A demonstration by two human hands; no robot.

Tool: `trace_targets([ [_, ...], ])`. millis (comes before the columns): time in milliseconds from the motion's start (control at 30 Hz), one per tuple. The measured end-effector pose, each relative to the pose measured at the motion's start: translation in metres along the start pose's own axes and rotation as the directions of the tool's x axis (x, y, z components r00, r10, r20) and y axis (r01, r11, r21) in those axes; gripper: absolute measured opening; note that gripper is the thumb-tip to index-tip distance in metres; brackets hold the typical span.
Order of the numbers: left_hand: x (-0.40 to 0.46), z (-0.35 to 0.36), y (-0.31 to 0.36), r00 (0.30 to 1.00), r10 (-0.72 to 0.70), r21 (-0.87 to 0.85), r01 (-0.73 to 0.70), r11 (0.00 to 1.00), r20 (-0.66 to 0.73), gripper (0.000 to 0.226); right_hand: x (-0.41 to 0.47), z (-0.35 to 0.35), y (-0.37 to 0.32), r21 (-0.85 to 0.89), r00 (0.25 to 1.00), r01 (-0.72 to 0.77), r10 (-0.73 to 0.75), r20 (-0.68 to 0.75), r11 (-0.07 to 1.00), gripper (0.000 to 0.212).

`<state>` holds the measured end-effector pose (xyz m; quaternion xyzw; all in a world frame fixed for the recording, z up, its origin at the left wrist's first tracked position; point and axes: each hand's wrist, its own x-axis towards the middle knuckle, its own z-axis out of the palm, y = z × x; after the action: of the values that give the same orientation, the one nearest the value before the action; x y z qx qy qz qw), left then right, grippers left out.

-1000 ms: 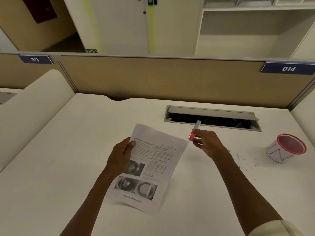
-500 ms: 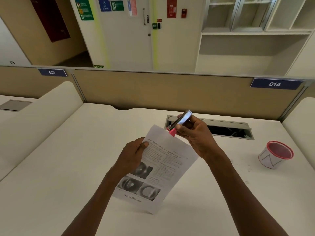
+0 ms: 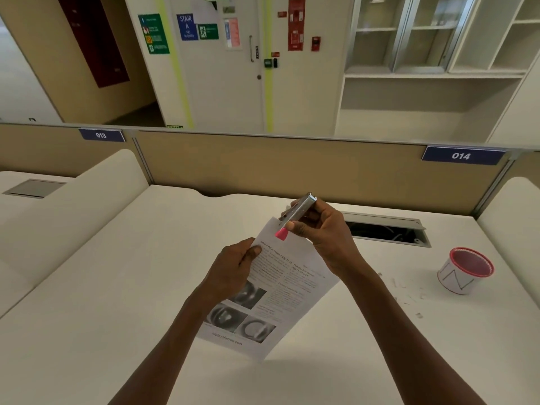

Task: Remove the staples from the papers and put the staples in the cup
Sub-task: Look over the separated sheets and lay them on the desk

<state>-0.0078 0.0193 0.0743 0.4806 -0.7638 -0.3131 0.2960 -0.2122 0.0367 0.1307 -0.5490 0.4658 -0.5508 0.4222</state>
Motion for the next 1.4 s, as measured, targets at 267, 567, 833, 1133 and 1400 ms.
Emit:
trace_targets([
  [267, 0.000, 0.005, 0.003, 1.000, 0.017, 0.006, -0.017, 1.000, 0.003, 0.050, -0.006, 0.001, -0.003, -0.035, 1.000, 0.017, -0.017, -0.005, 0.999, 0.028],
  [567, -0.004, 0.004, 0.007, 0.999, 0.033, 0.042, -0.033, 0.999, -0.011, 0.048, -0.004, 0.009, 0.002, -0.147, 0.997, 0.014, -0.026, -0.078, 0.989, 0.024],
  [833, -0.004, 0.003, -0.001, 1.000, -0.020, 0.033, 0.021, 0.999, -0.003, 0.047, -0.002, 0.011, 0.005, -0.087, 0.999, -0.026, 0.023, -0.033, 0.996, 0.026],
  [1133, -0.005, -0.022, -0.008, 0.995, -0.099, 0.019, 0.100, 0.995, -0.031, 0.029, 0.027, -0.039, 0.042, 0.154, 0.905, -0.272, 0.307, -0.295, 0.950, 0.034],
  [1400, -0.007, -0.046, -0.020, 0.983, -0.170, -0.131, 0.161, 0.978, -0.063, 0.025, 0.038, -0.075, 0.147, -0.424, 0.771, -0.597, 0.342, -0.537, 0.681, 0.025],
])
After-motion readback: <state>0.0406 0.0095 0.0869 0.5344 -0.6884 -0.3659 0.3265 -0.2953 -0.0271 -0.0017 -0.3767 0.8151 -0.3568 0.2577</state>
